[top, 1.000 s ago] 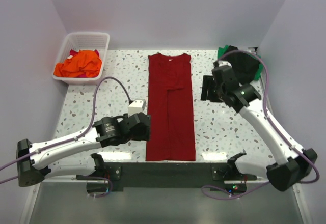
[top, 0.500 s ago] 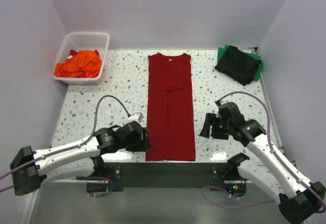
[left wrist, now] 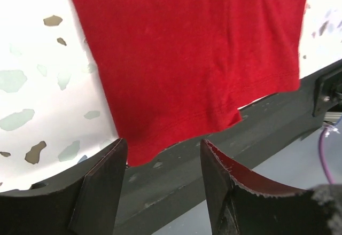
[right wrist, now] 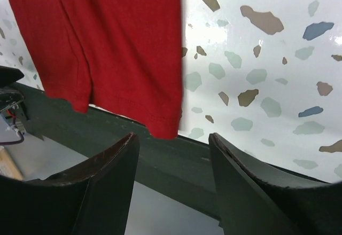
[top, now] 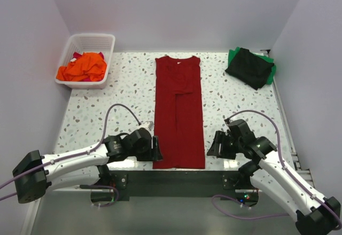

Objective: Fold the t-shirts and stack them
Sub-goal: Fold the tshirt

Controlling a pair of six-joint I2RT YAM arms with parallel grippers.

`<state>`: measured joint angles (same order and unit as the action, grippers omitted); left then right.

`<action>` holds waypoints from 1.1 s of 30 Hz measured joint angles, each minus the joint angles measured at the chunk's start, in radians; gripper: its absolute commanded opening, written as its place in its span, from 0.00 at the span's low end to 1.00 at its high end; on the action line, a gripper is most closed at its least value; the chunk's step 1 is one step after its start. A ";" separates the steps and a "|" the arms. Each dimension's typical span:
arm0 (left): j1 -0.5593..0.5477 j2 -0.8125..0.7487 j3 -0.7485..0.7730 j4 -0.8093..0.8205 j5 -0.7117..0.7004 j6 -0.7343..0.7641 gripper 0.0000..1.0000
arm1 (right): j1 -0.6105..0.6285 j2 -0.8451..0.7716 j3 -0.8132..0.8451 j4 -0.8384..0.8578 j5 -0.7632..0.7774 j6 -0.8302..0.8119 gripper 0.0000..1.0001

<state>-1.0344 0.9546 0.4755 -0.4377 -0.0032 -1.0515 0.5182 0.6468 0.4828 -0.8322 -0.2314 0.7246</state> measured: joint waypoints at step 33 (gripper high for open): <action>0.000 0.061 -0.014 -0.005 -0.046 -0.006 0.61 | 0.621 0.459 0.148 0.046 0.450 0.295 0.58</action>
<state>-1.0344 1.0161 0.4610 -0.4423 -0.0490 -1.0580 1.1397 1.1057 0.6304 -0.7864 0.2184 1.0199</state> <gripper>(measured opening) 0.612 0.589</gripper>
